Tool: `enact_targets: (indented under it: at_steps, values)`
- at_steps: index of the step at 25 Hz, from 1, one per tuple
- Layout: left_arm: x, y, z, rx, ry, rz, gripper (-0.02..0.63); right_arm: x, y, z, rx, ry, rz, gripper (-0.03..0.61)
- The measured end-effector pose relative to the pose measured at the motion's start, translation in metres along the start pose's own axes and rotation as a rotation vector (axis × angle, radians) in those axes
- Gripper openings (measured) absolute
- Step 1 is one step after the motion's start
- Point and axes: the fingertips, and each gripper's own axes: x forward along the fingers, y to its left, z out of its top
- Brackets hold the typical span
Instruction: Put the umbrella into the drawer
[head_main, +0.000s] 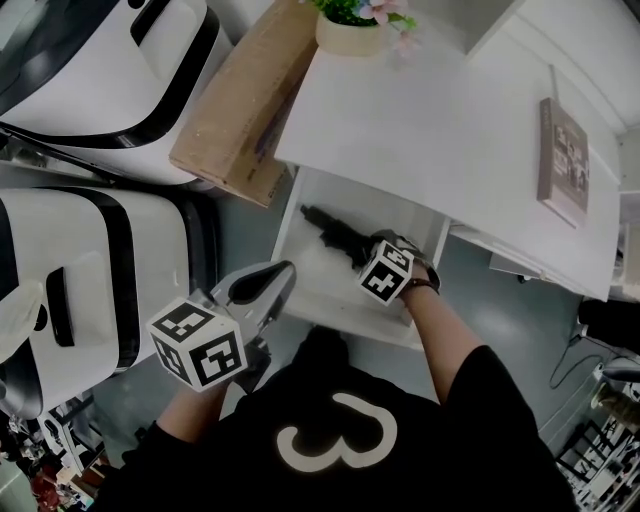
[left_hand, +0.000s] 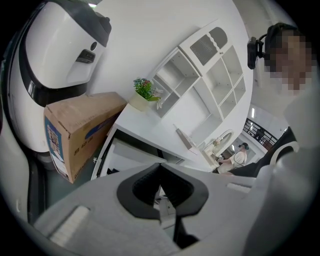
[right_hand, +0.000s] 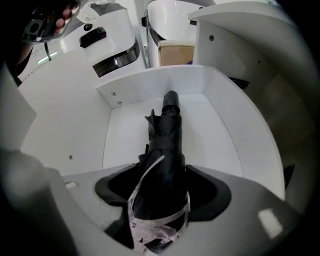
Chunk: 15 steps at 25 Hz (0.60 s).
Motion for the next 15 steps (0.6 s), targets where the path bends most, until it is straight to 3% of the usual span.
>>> enact_targets:
  at_steps: [8,15]
  values:
    - [-0.008,-0.022,0.007,0.034,-0.009,-0.035,0.009,-0.052,0.001,0.007,0.082,-0.096,-0.036,0.313]
    - [-0.017,-0.072,0.029,0.118,-0.031,-0.114,0.009,-0.182,0.01,0.034,0.328,-0.436,-0.044,0.313]
